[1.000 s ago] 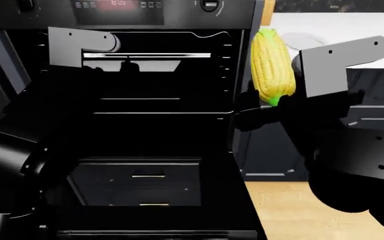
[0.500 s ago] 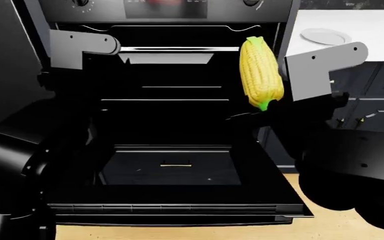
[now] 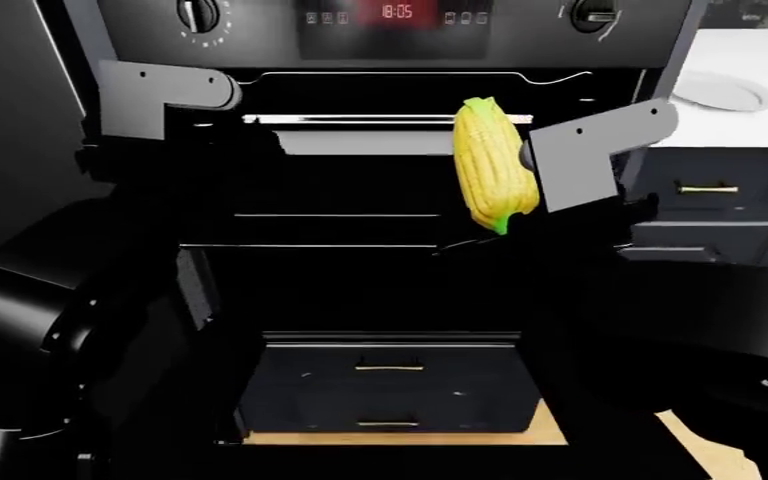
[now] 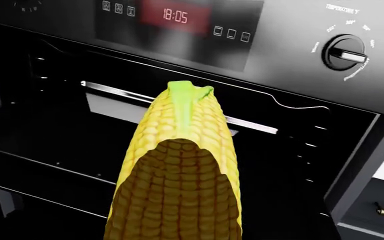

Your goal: Place the corn on the top rack of the oven.

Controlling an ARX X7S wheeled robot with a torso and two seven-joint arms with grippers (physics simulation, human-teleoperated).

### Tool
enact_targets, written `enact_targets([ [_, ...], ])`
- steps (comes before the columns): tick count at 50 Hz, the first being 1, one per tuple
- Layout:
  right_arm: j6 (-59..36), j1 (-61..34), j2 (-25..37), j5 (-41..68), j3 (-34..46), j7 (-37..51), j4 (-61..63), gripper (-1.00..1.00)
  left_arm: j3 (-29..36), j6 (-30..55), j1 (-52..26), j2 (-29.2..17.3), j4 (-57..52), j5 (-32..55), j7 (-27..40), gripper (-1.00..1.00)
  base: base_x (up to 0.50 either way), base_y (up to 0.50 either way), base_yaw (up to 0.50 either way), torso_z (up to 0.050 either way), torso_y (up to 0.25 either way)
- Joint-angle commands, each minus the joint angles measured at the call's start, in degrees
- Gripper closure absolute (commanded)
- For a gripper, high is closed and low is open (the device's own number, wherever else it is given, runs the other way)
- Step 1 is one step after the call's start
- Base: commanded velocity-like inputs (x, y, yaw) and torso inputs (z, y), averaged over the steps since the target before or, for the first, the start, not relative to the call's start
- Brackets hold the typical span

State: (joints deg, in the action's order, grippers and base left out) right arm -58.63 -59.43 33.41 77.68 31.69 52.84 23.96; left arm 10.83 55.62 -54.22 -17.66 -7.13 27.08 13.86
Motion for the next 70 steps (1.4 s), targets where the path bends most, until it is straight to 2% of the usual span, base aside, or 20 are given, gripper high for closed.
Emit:
enact_targets([
  [1,0.08,0.16,0.1,-1.56,-0.12,-1.0,-0.04,1.0,0.14,0.0,0.1,0.0,-0.1,0.24,0.18,-1.0,0.42,0.36,0.0,0.0,0.01],
  [23,2.48,4.06,2.16,-1.92,-1.12,-1.42,-0.15,1.0,1.18,-0.55,-0.12,-0.01,0.47,0.19,0.16,-1.0,0.41,0.31,0.0,0.0,0.001],
  [47,5.37,6.23,2.81,-6.54,-0.01,-5.19,-3.91,1.0,1.56,0.76,-0.66,-0.04,-1.2,1.07,0.8,-1.0,0.01,0.0,0.0,0.0,0.001],
  [70,9.7,6.75,-0.33,-11.63,1.97,-12.25,-16.04,1.0,1.86,1.01,-1.11,-0.09,-1.77,1.74,1.01,-1.0,0.0,0.0,0.0,0.0,0.0],
])
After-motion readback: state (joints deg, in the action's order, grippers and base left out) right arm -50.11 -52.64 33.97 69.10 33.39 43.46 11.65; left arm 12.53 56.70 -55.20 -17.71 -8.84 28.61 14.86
